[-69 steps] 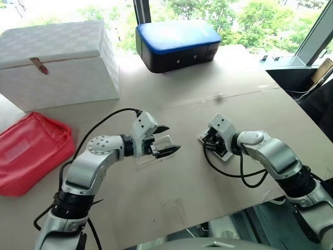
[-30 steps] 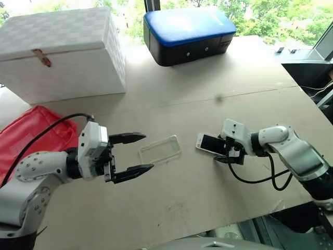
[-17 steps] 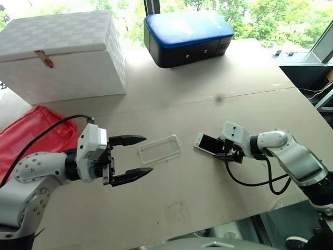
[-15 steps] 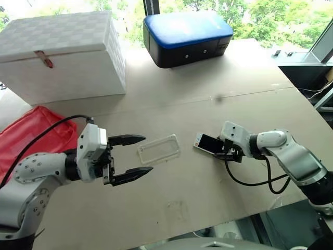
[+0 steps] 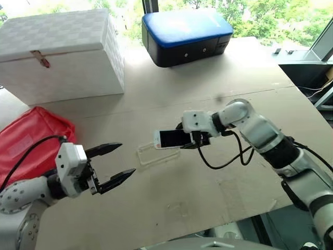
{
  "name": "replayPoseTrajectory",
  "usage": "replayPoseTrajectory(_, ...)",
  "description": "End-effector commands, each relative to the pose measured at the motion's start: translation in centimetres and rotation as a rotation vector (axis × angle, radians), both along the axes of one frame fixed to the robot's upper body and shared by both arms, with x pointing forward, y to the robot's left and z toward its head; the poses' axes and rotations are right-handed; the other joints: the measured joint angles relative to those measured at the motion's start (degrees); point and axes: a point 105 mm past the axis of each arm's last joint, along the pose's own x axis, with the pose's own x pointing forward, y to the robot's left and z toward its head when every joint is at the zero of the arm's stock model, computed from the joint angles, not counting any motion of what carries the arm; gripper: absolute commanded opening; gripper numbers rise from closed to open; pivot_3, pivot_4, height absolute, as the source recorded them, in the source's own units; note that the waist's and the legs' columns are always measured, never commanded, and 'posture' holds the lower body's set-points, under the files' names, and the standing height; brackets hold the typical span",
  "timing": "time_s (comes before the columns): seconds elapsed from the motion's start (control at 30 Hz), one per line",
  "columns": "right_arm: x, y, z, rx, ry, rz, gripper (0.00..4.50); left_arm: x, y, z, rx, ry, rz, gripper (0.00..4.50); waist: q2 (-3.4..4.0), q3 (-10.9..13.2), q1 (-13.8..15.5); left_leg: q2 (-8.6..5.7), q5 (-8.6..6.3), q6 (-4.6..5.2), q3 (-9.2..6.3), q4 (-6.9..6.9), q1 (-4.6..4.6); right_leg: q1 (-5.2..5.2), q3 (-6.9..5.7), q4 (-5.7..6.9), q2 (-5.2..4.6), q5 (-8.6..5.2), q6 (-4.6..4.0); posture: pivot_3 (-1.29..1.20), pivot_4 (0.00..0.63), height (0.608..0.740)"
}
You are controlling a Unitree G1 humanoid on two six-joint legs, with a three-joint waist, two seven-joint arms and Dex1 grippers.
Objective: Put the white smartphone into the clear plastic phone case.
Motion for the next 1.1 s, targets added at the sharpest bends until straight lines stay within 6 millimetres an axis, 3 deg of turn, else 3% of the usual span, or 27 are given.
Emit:
replayPoseTrajectory(0.03, 0.9, 1.2, 0.0, -0.046, -0.048, 0.022, 2.76, -1.1, 0.9, 0.1, -0.005, -0.022, 0.027, 4.50, -0.01, 0.0, -0.1, 0.00, 0.00, 0.00, 0.01, 0.01, 0.00, 0.00, 0.01, 0.00, -0.01, 0.00, 0.00, 0.00, 0.150, 0.740)
replayPoseTrajectory(0.23, 0.9, 3.3, -0.5, -0.071, -0.055, 0.088, 2.76, -2.8, 1.5, -1.4, -0.001, 0.020, 0.069, 4.50, 0.02, 0.0, -0.1, 0.02, 0.00, 0.00, 0.00, 0.02, 0.05, 0.00, -0.02, 0.07, 0.05, -0.02, -0.03, 0.00, 0.150, 0.740)
replayPoseTrajectory(0.47, 0.5, 5.1, -1.1, -0.083, -0.052, 0.151, 2.76, -3.3, 1.8, -2.0, -0.004, 0.031, 0.084, 4.50, -0.01, 0.0, -0.3, 0.03, 0.00, 0.00, -0.02, 0.02, 0.11, 0.01, -0.04, 0.16, 0.07, -0.03, -0.06, 0.00, 0.150, 0.740)
replayPoseTrajectory(0.73, 1.0, 5.0, -2.5, -0.139, -0.057, 0.174, 2.76, -3.7, 1.7, -2.1, -0.002, 0.039, 0.078, 4.50, -0.01, -0.1, -0.4, 0.03, 0.00, -0.01, 0.02, 0.02, 0.27, 0.01, 0.03, 0.47, 0.07, -0.06, -0.10, 0.00, 0.150, 0.740)
replayPoseTrajectory(1.07, 1.5, 5.2, -2.4, -0.132, -0.057, 0.174, 2.76, -3.7, 1.6, -2.1, -0.001, 0.029, 0.086, 4.50, -0.04, -0.1, -0.5, 0.04, 0.06, -0.10, 0.00, 0.05, 0.45, 0.01, 0.07, 0.83, 0.11, -0.20, -0.29, 0.00, 0.150, 0.740)
replayPoseTrajectory(1.1, 1.6, 5.2, -2.3, -0.127, -0.056, 0.168, 3.26, -3.7, 1.6, -2.1, -0.001, 0.028, 0.086, 4.50, -0.03, -0.1, -0.5, 0.05, 0.06, -0.10, 0.00, 0.05, 0.45, 0.01, 0.07, 0.83, 0.11, -0.20, -0.29, 0.00, 0.150, 0.740)
